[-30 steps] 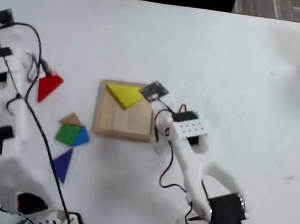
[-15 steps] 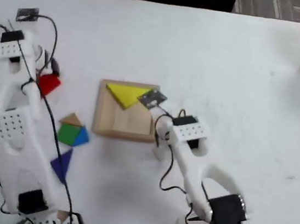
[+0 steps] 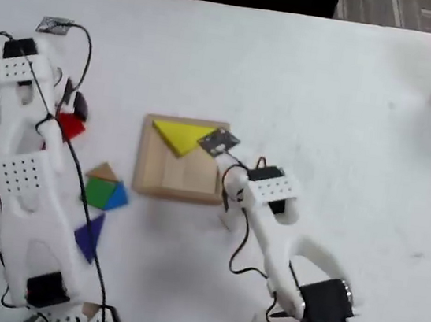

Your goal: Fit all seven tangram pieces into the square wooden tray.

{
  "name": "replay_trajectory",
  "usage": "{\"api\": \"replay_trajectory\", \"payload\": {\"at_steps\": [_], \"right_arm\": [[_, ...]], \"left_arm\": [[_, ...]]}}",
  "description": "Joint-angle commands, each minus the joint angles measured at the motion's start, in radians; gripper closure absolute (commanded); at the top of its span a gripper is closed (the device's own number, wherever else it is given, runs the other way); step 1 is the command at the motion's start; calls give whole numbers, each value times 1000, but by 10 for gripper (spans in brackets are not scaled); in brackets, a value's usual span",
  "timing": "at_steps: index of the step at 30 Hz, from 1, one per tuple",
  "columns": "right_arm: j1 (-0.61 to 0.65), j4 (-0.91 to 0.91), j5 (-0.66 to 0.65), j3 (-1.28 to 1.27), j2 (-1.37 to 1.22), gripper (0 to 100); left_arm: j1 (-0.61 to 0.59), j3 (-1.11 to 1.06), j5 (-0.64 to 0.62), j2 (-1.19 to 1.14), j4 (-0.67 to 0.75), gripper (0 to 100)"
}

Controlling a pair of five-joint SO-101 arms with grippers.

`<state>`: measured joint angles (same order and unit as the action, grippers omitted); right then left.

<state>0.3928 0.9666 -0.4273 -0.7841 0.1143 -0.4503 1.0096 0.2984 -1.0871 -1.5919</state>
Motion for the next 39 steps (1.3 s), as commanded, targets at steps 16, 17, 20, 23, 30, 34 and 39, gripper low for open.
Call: {"api": "replay_trajectory", "payload": {"at_steps": [16,17,20,23,30,34,39], "right_arm": [[-8,-24,-57,3,42,981],[-7,-24,-60,3,42,981],[-5,-25,-60,3,41,981],[8,-35,-60,-5,41,981],[8,-38,-61,-18,48,981],[5,-38,-58,-18,48,981],[7,-38,-60,-18,47,981]], "left_arm": [[-42,172,78,61,-201,751],[-48,123,78,107,-201,751],[-48,-110,87,317,-196,752],[-36,-381,80,568,-135,752],[-19,-911,48,895,258,748],[-30,-1008,103,862,404,746],[-28,-1060,218,783,532,746]]}}
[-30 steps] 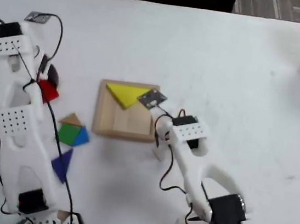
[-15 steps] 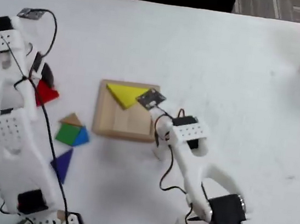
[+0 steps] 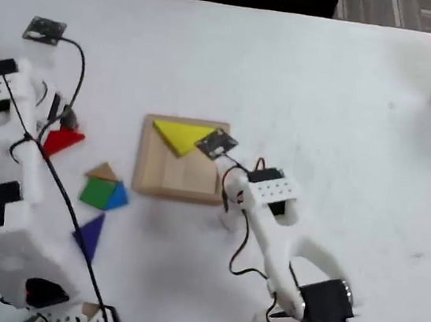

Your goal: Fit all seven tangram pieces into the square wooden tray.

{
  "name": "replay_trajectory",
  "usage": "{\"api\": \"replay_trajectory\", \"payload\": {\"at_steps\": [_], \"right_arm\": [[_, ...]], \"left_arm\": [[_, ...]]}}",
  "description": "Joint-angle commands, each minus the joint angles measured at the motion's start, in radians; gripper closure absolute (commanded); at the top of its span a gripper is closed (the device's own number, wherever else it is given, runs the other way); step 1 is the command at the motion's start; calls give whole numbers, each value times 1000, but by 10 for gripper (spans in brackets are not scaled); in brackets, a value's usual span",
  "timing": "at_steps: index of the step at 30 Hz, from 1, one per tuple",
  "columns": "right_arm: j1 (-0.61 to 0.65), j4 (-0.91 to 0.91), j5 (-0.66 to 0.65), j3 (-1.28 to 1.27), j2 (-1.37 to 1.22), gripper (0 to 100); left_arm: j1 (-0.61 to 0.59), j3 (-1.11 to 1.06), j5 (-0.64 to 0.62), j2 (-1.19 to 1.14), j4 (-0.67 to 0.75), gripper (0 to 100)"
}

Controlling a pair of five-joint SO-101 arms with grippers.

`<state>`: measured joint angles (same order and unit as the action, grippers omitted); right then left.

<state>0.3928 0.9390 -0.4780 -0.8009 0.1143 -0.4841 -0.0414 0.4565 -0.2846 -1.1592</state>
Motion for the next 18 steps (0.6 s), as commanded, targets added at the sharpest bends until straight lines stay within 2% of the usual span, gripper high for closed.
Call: {"api": "replay_trajectory", "payload": {"at_steps": [1,5,12,15,18], "right_arm": [[7,-10,-9,-2,47,981],[8,-10,-9,-2,45,981],[8,-10,-12,-2,45,981],[8,-10,-14,-2,45,981],[8,-8,-43,-2,45,981]], "left_arm": [[5,-9,61,-30,118,746],[16,-14,63,-61,180,744],[61,-40,71,-84,135,713],[61,-124,130,-71,216,713],[50,-199,97,-54,327,714]]}}
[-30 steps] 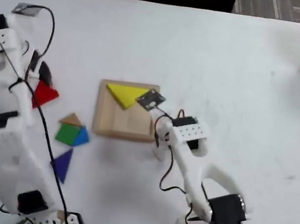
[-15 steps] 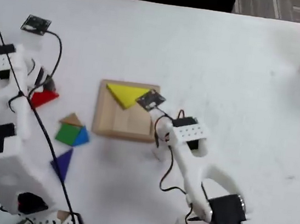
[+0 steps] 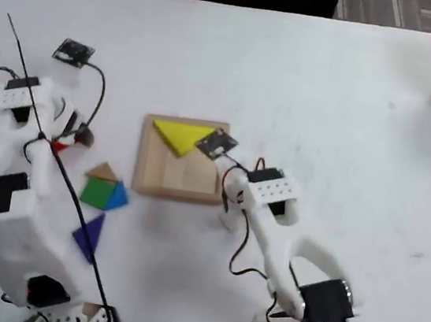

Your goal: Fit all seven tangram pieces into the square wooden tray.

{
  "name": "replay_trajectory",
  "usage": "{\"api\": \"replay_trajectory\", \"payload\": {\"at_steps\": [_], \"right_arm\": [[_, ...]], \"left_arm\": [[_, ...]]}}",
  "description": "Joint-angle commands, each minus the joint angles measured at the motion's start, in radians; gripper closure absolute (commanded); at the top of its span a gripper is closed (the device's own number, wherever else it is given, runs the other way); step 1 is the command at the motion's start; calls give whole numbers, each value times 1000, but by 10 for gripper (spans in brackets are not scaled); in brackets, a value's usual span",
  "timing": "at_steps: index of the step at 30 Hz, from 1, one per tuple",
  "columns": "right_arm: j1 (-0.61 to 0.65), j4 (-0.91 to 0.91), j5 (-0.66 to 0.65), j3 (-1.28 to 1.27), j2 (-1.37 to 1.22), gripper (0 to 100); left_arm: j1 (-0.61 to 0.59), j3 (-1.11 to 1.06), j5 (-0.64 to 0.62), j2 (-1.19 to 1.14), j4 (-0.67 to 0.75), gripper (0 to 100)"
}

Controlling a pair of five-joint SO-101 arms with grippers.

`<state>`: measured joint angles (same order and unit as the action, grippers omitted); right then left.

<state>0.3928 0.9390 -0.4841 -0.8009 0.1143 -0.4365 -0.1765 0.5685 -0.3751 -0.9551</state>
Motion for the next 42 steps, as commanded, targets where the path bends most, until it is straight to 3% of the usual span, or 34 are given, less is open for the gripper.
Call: {"api": "replay_trajectory", "payload": {"at_steps": [1,11,32,42], "right_arm": [[8,-8,-40,-2,45,981],[10,-5,-41,-2,45,981],[10,-4,-46,-2,42,981],[10,-5,-48,-2,42,981]], "left_arm": [[-12,-80,-28,41,152,713],[-27,-95,-28,28,198,713],[-38,20,29,-232,284,716],[-64,21,31,-246,341,671]]}}
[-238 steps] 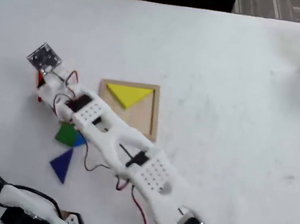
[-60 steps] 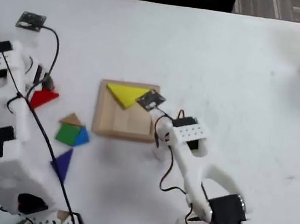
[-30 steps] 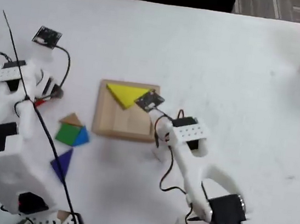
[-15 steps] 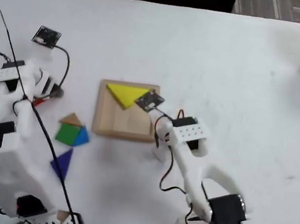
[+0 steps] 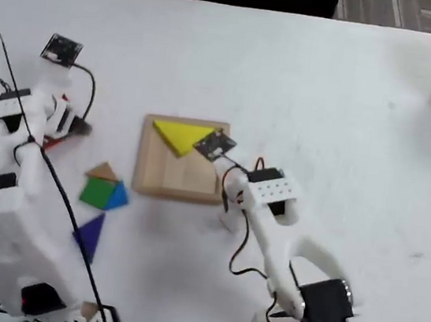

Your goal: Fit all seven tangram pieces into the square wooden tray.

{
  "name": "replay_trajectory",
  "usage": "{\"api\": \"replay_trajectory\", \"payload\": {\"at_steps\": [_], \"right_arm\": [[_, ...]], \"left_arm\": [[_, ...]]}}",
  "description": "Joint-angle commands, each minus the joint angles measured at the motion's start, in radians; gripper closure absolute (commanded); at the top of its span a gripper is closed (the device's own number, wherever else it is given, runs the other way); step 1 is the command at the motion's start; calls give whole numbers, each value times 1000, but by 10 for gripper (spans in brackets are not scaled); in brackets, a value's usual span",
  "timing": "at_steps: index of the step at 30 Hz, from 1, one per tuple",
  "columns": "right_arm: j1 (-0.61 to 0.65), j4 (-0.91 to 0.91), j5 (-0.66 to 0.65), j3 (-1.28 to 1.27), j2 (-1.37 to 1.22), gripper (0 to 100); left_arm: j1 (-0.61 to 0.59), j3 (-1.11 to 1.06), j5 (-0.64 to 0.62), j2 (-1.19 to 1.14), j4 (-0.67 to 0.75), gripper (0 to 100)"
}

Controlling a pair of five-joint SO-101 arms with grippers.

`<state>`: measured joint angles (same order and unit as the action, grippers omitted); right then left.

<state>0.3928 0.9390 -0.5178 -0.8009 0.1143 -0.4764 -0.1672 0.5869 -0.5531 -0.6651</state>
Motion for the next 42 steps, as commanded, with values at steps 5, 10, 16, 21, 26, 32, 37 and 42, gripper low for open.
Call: {"api": "replay_trajectory", "payload": {"at_steps": [5,10,16,21,26,32,37,42], "right_arm": [[10,-5,-14,-2,42,981],[10,-5,-14,-2,42,981],[10,-4,-14,-2,42,981],[10,-4,-14,-2,42,981],[10,-2,-14,-2,42,981],[10,-2,-14,-2,42,981],[10,-2,-14,-2,42,981],[10,-2,-14,-2,42,981]], "left_arm": [[-16,14,3,-68,55,690],[2,8,12,-79,51,691],[7,-2,34,-151,84,691],[8,-2,89,-171,81,745],[8,0,157,-171,38,792],[-21,74,172,-170,-40,819],[-48,199,180,-140,-222,819],[-62,253,172,-1,-373,821]]}}
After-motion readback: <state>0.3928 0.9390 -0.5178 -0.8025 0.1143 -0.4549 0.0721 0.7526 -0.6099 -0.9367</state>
